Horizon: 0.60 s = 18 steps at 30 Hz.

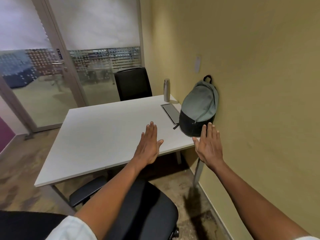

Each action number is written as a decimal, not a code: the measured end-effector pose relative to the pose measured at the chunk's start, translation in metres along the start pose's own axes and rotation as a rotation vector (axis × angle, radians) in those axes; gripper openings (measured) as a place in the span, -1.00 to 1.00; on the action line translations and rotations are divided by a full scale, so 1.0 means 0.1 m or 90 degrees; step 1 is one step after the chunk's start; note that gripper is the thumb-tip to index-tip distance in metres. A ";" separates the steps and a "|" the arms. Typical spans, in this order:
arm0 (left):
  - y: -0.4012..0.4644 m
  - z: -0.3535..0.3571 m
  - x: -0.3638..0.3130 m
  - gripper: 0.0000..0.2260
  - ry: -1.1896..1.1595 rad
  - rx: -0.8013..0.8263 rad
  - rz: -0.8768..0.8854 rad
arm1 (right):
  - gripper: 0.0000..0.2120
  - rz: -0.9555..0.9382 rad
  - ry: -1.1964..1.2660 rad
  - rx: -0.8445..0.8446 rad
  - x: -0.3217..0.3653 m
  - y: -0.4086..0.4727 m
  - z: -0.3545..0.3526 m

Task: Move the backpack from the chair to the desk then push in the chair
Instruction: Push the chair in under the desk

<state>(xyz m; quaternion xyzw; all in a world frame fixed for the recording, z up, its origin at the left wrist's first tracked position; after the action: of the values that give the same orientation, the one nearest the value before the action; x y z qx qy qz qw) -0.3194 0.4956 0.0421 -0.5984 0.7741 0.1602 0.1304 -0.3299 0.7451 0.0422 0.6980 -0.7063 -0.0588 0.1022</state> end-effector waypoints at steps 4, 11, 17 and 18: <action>-0.20 -0.07 0.03 -0.41 0.015 0.010 0.019 | -0.33 0.003 0.000 0.009 0.11 -0.17 -0.04; -0.48 -0.22 0.13 -0.41 0.026 0.003 0.013 | -0.33 -0.014 -0.009 0.027 0.18 -0.36 -0.03; -0.72 -0.33 0.27 -0.41 0.029 0.000 0.018 | -0.33 -0.012 -0.021 0.023 0.32 -0.59 -0.07; -0.75 -0.35 0.29 -0.41 0.033 0.001 0.022 | -0.33 -0.014 -0.027 0.025 0.35 -0.63 -0.06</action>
<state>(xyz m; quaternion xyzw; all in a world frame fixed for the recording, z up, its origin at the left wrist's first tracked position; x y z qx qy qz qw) -0.2543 0.4383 0.0552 -0.5887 0.7876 0.1462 0.1083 -0.2672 0.7090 0.0363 0.7062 -0.7016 -0.0613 0.0727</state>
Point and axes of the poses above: each hand's wrist, its own y-axis towards the middle knuckle, its own z-axis out of the palm, x = y × z, the point moved 3 cm from there along y, towards the middle knuckle, and after that the axes turned 6 degrees about x, right-handed, at the moved point
